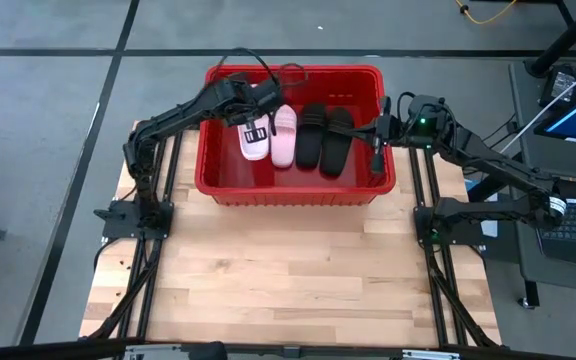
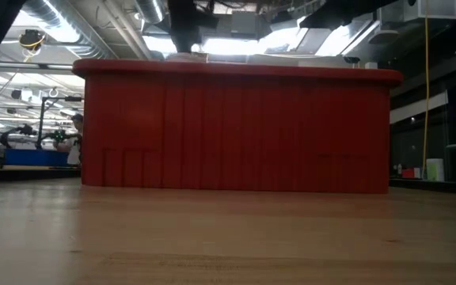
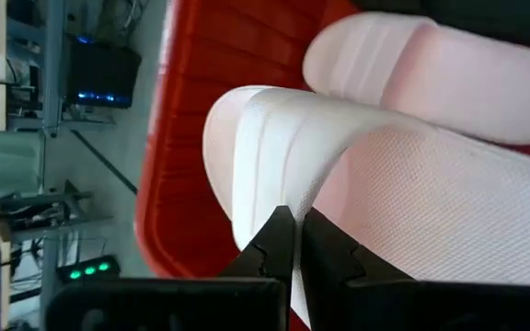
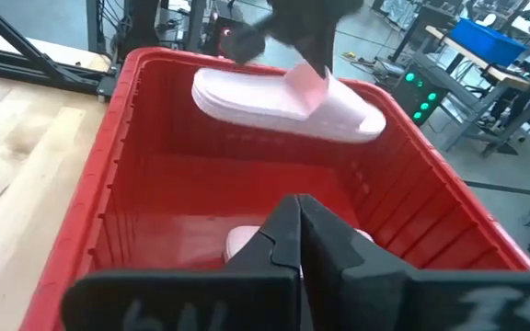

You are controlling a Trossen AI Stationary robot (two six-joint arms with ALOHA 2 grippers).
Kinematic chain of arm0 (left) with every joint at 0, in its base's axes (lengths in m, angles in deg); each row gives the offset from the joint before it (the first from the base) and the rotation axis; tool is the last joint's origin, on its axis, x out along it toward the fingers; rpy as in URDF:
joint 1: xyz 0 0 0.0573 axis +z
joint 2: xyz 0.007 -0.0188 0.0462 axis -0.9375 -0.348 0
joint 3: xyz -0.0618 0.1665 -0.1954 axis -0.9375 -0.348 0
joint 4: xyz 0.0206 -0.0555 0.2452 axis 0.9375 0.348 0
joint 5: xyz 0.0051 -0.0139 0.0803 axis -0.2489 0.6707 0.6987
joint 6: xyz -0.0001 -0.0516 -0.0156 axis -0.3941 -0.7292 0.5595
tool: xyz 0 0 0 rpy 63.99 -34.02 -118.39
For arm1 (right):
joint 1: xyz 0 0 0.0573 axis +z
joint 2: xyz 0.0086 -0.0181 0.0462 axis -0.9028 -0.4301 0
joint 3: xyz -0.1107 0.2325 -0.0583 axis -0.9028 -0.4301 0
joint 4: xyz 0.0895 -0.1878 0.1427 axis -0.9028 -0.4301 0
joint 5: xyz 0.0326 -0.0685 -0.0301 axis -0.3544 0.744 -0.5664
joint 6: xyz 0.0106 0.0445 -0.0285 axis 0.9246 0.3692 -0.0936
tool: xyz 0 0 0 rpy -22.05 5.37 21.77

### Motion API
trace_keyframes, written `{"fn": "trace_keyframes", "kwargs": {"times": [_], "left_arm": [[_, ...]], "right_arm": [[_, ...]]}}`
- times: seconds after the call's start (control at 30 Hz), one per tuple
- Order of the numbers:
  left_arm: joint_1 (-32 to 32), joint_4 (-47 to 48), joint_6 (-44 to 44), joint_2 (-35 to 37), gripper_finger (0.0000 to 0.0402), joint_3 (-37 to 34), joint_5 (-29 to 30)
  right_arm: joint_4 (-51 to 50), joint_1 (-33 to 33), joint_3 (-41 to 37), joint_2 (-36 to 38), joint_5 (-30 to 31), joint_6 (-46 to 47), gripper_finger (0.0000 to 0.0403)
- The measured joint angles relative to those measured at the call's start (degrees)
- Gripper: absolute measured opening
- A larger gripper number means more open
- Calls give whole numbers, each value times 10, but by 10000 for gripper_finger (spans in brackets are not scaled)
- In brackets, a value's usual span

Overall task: Pick and place slides into bin
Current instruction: Put the pink slide into the red bin

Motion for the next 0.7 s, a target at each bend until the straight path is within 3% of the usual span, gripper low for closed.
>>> {"fn": "trace_keyframes", "kwargs": {"times": [0.4,0.53,0.63,0.7], "left_arm": [[17,3,-12,71,3,-18,-31],[20,-60,-18,149,3,-127,-35],[19,-196,-17,218,3,-250,-48],[13,-308,30,243,3,-329,-52]], "right_arm": [[6,-15,0,0,0,-4,4],[6,-15,0,0,0,-5,7],[11,-15,0,0,0,-5,10],[18,-15,0,0,0,-5,9]]}}
